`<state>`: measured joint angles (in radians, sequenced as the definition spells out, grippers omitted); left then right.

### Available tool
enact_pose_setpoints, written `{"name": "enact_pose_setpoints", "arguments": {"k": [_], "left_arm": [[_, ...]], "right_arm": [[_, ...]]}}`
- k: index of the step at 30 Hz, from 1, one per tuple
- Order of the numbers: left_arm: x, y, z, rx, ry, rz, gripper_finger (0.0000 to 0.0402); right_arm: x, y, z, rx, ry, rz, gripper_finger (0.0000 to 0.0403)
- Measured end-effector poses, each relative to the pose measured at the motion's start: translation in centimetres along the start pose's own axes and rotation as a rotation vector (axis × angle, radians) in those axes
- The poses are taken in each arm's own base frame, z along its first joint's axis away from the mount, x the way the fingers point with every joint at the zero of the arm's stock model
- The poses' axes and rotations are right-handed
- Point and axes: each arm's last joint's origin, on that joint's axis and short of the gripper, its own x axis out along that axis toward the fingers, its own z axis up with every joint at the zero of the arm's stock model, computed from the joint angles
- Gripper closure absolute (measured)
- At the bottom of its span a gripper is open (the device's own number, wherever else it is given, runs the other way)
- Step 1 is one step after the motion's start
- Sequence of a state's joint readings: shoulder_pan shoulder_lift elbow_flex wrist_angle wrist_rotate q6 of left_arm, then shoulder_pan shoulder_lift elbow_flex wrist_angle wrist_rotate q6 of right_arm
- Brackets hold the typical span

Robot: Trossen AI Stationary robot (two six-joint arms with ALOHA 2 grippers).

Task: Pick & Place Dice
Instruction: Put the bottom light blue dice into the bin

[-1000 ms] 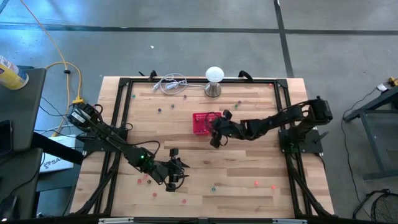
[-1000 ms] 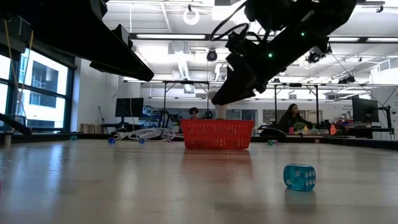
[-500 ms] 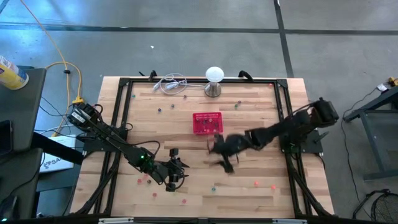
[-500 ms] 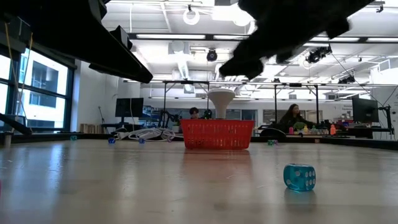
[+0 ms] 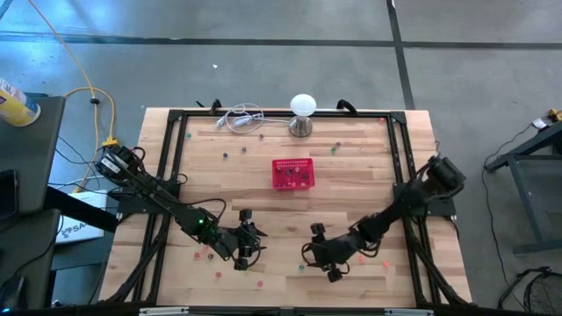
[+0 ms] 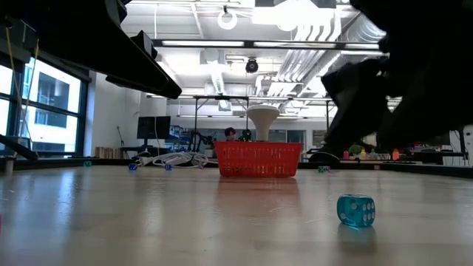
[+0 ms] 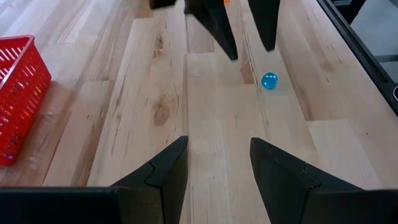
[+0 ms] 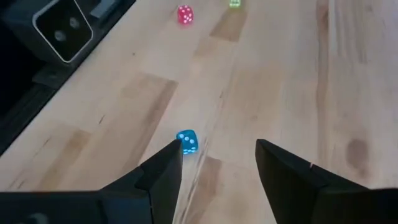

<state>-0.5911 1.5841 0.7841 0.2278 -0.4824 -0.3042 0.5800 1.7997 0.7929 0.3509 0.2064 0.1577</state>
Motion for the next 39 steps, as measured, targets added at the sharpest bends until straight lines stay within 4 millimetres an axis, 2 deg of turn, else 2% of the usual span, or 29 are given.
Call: {"name": "enact_pose_setpoints", "arguments": {"k": [10, 16, 27, 31, 39], "left_arm": [[0.0, 0.0, 0.0, -0.001, 0.000, 0.000, 0.0237], [0.0, 0.0, 0.0, -0.004, 0.000, 0.000, 0.0237], [0.0, 0.1, 0.0, -0.005, 0.000, 0.003, 0.0237], [0.1, 0.2, 0.1, -0.007, -0.001, 0.006, 0.0237], [0.1, 0.2, 0.1, -0.007, -0.001, 0.007, 0.0237]], "right_arm": [[3.1, -1.4, -1.3, 0.107, -0.036, 0.208, 0.0210], [3.3, -1.3, -1.7, 0.178, -0.006, 0.233, 0.0210], [4.1, -0.7, -2.5, 0.152, -0.031, 0.201, 0.0212], [4.1, -0.8, -2.5, 0.136, -0.031, 0.196, 0.0234], [4.2, -1.3, -2.6, 0.123, -0.023, 0.186, 0.0316]]}}
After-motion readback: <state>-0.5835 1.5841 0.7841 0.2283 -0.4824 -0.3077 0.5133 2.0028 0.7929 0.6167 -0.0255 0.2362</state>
